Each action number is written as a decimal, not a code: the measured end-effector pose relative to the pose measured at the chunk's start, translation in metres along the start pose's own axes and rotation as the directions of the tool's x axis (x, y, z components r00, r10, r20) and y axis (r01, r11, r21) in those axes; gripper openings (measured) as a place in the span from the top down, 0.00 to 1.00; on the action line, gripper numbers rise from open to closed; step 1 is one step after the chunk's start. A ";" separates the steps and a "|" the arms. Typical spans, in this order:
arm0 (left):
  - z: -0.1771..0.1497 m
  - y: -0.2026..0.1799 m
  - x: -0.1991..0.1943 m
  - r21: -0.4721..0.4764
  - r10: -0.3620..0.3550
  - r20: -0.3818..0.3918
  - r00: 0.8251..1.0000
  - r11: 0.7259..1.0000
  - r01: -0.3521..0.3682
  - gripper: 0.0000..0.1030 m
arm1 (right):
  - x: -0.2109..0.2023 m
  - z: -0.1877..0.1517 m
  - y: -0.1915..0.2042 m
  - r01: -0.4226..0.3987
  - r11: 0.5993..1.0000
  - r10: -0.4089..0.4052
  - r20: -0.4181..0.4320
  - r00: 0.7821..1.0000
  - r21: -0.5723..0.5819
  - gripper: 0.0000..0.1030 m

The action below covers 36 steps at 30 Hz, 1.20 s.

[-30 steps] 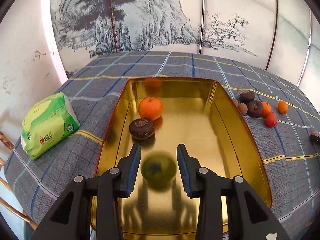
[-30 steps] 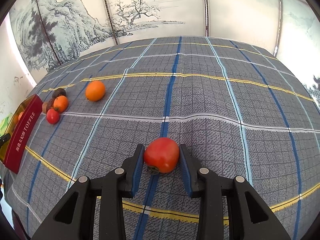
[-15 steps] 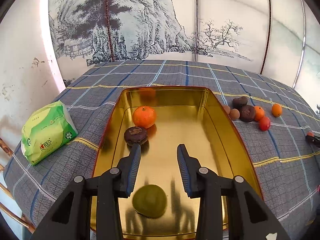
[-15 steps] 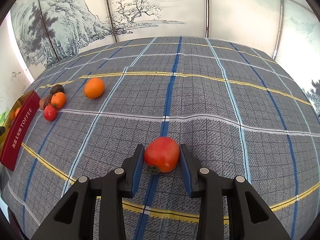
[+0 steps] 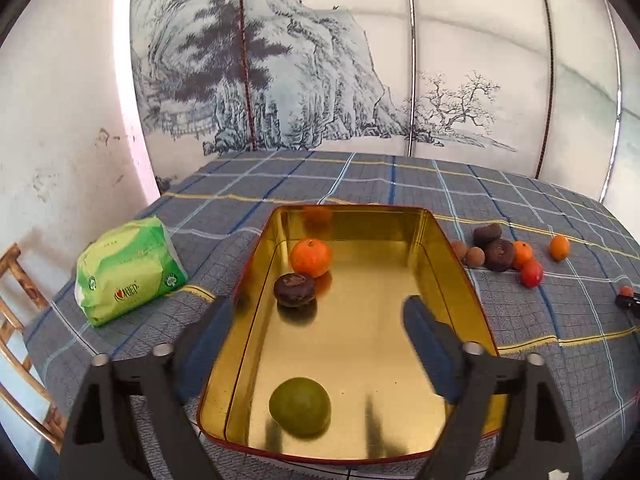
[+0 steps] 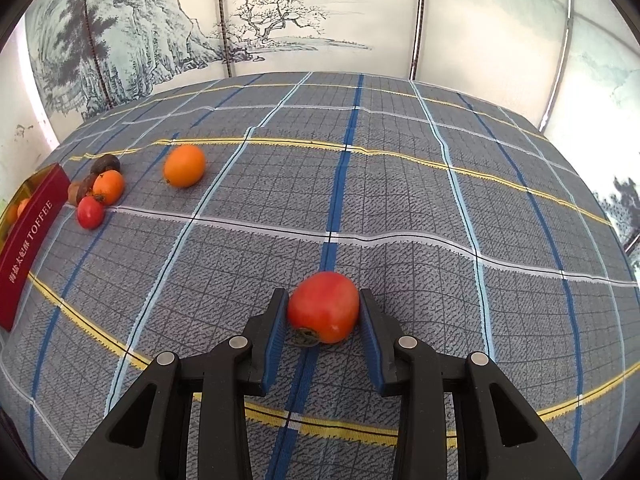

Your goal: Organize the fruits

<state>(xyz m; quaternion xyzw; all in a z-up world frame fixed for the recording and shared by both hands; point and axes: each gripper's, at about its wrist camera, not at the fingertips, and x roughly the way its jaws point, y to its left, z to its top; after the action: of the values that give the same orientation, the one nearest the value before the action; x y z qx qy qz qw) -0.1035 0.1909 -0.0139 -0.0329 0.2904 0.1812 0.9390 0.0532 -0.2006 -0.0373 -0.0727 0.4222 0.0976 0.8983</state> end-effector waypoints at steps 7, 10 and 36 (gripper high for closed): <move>-0.003 0.011 -0.025 -0.063 -0.044 0.068 0.997 0.997 0.049 0.07 | -0.003 -0.003 0.006 0.025 1.000 -0.025 0.001 1.000 0.000 0.66; -0.003 0.011 -0.030 -0.007 -0.031 0.050 0.998 0.999 0.031 0.07 | -0.007 -0.004 0.009 0.022 1.000 -0.022 0.000 1.000 0.004 0.66; -0.026 0.082 -0.046 -0.191 -0.028 0.106 0.994 0.980 0.048 0.05 | -0.083 0.031 0.118 -0.176 0.964 0.197 0.089 0.976 -0.200 0.68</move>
<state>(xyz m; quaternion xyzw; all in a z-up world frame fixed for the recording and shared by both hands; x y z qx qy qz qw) -0.1817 0.2483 -0.0064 -0.1199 0.2218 0.1920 0.9484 -0.0034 -0.0892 0.0405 -0.1128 0.3665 0.2257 0.8955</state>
